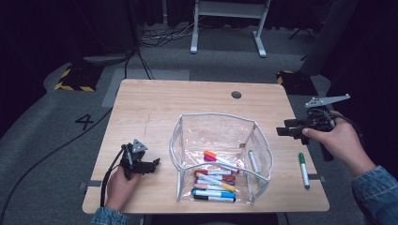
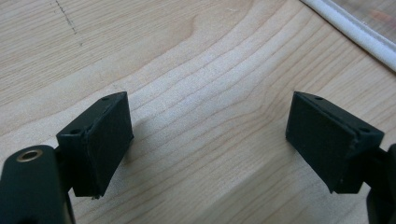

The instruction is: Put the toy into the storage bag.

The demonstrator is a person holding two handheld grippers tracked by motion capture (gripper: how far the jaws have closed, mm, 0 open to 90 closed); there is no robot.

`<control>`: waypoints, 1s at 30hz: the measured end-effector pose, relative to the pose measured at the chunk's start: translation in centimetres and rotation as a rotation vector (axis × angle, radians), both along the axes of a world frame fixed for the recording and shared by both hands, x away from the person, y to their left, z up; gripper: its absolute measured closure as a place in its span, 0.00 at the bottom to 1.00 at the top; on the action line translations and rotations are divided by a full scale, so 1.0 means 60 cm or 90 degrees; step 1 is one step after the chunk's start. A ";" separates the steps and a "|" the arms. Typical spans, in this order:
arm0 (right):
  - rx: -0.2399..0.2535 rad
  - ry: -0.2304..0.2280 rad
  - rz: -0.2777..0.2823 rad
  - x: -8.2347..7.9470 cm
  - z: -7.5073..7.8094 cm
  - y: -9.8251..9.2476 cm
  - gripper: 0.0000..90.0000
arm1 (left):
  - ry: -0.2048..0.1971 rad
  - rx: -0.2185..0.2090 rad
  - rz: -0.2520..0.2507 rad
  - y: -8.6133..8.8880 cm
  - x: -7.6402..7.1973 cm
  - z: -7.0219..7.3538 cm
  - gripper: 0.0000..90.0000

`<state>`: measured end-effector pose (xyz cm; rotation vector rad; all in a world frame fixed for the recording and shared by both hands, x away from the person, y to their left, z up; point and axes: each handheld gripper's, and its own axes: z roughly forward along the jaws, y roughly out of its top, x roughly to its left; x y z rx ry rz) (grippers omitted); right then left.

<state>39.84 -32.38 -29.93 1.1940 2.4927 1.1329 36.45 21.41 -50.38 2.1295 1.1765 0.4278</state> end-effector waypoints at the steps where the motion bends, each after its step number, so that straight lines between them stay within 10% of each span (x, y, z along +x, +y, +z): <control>1: -0.003 0.002 -0.003 0.003 -0.012 -0.002 0.47 | 0.000 0.000 0.000 0.000 0.000 0.000 0.16; 13: -0.014 0.086 0.024 0.003 -0.179 0.028 0.47 | 0.000 0.000 0.000 0.000 0.000 0.000 0.16; 25: -0.079 0.100 0.045 -0.012 -0.274 0.059 0.49 | 0.000 0.000 0.000 0.000 0.000 0.000 0.16; 30: -0.135 0.108 0.032 -0.014 -0.286 0.065 0.69 | 0.000 0.000 0.000 0.000 0.000 0.000 0.16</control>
